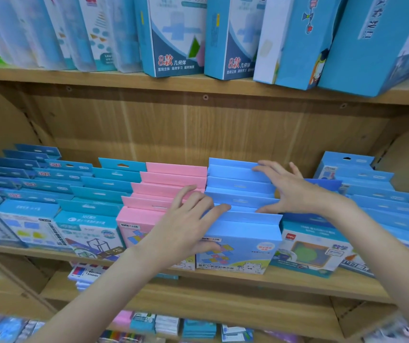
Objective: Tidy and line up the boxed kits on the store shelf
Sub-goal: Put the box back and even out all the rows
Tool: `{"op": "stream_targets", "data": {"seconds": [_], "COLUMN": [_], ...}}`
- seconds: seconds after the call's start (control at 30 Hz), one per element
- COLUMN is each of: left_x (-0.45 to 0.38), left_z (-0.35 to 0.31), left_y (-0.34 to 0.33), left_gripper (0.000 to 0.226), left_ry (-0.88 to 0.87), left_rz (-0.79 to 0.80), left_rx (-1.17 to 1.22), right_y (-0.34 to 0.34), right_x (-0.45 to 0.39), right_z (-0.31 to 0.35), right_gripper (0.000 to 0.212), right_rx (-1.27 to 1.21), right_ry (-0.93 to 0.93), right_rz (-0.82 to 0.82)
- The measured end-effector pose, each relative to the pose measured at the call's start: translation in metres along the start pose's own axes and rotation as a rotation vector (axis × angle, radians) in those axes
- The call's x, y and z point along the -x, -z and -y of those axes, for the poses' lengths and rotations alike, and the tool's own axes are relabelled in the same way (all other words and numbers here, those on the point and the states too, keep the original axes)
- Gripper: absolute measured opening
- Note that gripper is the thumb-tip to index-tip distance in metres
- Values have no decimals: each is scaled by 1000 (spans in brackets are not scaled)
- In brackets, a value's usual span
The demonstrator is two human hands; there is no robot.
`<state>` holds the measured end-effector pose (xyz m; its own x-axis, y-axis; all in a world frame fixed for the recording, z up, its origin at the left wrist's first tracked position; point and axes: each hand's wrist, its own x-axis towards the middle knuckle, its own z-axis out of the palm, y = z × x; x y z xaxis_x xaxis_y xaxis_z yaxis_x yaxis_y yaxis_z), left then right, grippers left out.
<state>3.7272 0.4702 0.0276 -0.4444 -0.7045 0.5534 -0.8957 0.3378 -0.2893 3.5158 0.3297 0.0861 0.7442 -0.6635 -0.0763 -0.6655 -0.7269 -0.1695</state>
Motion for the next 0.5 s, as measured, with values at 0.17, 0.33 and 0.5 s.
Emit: {"op": "stream_targets", "data": {"seconds": [0.17,0.33,0.5], "left_x": [2,4,1], "left_z": [2,1,2], "left_y": [-1,-3,-3], "left_gripper": [73,69,69], "left_ry": [17,24,4], "left_rz": [24,52,41], "left_rx": [35,83,57], "right_y": [5,5,2], "right_x": [6,14,14], "right_z": [-2,-2,-8], "right_gripper": [94,82,57], "right_rx": [-182,-366,-347], "right_ry": [0,2,15], "right_rz": [8,-6,-75]}}
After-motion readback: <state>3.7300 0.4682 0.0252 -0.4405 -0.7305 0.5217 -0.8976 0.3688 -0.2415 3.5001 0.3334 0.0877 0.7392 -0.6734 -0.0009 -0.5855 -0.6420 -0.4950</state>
